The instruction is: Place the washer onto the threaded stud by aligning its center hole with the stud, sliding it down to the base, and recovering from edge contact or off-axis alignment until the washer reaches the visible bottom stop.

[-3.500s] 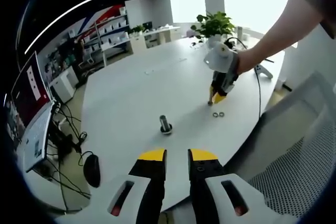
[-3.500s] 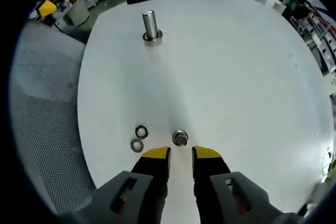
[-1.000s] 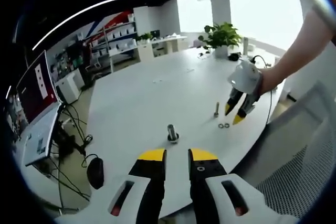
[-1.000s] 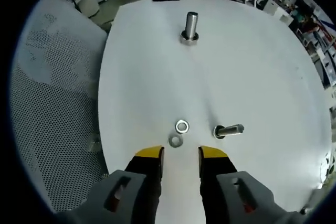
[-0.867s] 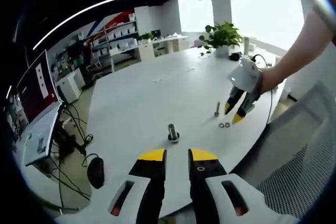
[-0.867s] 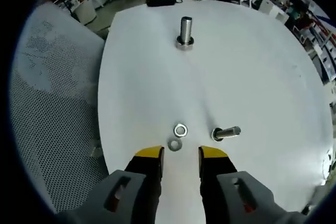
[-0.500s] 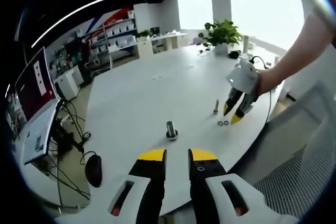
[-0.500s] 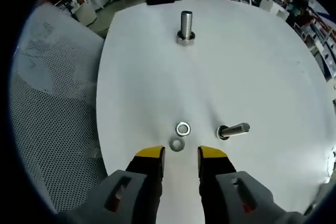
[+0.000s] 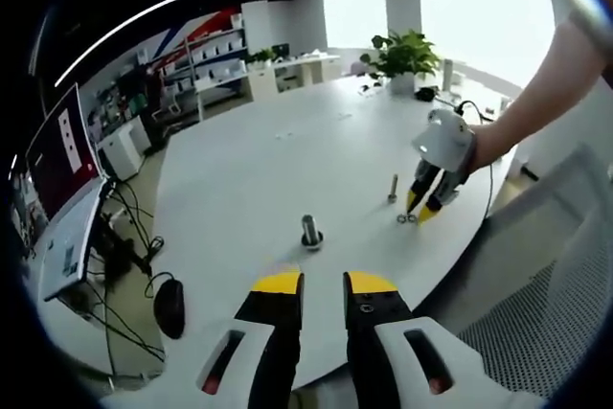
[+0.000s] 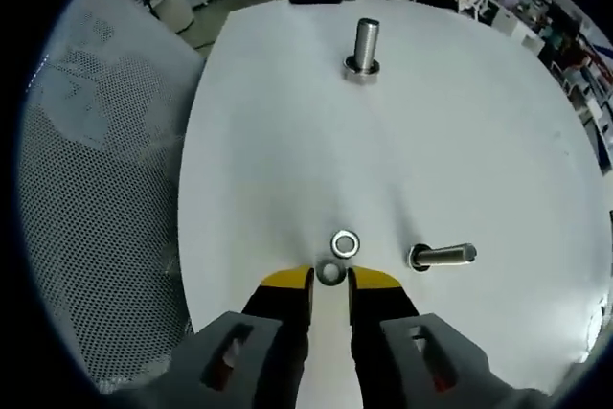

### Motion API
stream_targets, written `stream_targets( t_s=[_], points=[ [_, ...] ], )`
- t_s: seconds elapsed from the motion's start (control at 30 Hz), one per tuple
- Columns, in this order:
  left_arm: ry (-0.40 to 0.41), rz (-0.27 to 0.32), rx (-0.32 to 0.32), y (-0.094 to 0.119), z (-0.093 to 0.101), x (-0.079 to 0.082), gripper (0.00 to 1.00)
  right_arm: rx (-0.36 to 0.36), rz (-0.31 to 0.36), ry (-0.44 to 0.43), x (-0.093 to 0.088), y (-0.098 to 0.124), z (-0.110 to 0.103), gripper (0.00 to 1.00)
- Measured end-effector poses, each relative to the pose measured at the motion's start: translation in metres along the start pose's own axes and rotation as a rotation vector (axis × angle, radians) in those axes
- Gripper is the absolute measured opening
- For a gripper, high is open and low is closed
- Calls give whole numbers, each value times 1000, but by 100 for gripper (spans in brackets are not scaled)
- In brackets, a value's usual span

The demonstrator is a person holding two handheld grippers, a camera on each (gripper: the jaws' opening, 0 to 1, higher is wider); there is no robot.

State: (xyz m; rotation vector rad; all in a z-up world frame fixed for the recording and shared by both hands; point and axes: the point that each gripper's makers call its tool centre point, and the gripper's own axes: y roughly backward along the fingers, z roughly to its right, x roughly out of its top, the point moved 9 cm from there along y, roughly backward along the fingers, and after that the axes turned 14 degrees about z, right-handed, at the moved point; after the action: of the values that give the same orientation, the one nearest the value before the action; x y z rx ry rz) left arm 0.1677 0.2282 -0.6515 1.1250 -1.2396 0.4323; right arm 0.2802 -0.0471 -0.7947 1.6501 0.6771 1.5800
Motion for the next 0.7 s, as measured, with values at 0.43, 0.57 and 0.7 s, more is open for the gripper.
stream_targets(
  t_s=[0.43,0.57,0.7],
  points=[
    [-10,-21,-22,-2,3,-2,14,-6,-3,-17,-9,6,4,15],
    [-12,-23,-25,-2,3,-2,14,-14,-16,-25,-13,9,5,15],
    [-14,-24,-26,-2,3,-2,14,-13,-31,-39,-15,12,7,15]
  ],
)
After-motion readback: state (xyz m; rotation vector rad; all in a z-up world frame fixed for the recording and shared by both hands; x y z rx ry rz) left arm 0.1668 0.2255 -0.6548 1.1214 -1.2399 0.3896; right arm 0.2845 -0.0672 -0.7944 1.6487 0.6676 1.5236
